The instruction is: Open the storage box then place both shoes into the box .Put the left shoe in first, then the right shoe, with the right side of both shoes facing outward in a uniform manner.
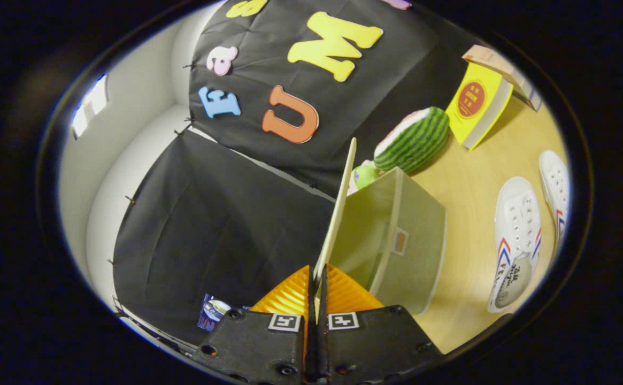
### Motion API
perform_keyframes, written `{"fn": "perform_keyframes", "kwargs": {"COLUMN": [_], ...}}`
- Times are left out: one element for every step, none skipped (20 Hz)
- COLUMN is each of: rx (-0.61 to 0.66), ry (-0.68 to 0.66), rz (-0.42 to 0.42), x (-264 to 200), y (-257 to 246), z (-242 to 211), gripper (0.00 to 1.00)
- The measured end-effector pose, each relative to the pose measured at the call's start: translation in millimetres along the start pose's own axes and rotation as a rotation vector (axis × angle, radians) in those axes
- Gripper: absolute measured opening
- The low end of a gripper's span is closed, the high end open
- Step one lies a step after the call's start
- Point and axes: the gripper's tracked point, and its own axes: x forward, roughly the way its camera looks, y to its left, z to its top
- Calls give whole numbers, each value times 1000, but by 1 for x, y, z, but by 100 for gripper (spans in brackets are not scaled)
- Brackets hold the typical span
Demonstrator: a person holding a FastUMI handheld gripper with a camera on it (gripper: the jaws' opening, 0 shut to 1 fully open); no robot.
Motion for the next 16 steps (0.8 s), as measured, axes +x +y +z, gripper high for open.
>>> {"fn": "perform_keyframes", "kwargs": {"rx": [-41, -85, -132, -177, -222, -269, -319, -377, -442, -505, -556, -593, -614, -632, -643, -654], "ry": [5, 10, 16, 22, 33, 44, 53, 65, 75, 84, 94, 93, 91, 89, 84, 76], "rz": [-11, -32, -58, -78, -90, -103, -115, -126, -132, -142, -151, -155, -148, -143, -139, -144], "x": [7, 13, 22, 33, 46, 58, 72, 86, 98, 111, 122, 129, 131, 135, 136, 136], "y": [14, 25, 37, 48, 60, 74, 88, 102, 116, 124, 130, 138, 145, 150, 154, 156], "z": [1, 2, 2, 0, -4, -8, -12, -19, -23, -30, -38, -42, -46, -51, -52, -52], "gripper": [5, 5, 5, 5, 5, 6, 7, 9, 15, 18, 23, 25, 32, 36, 50, 64]}}
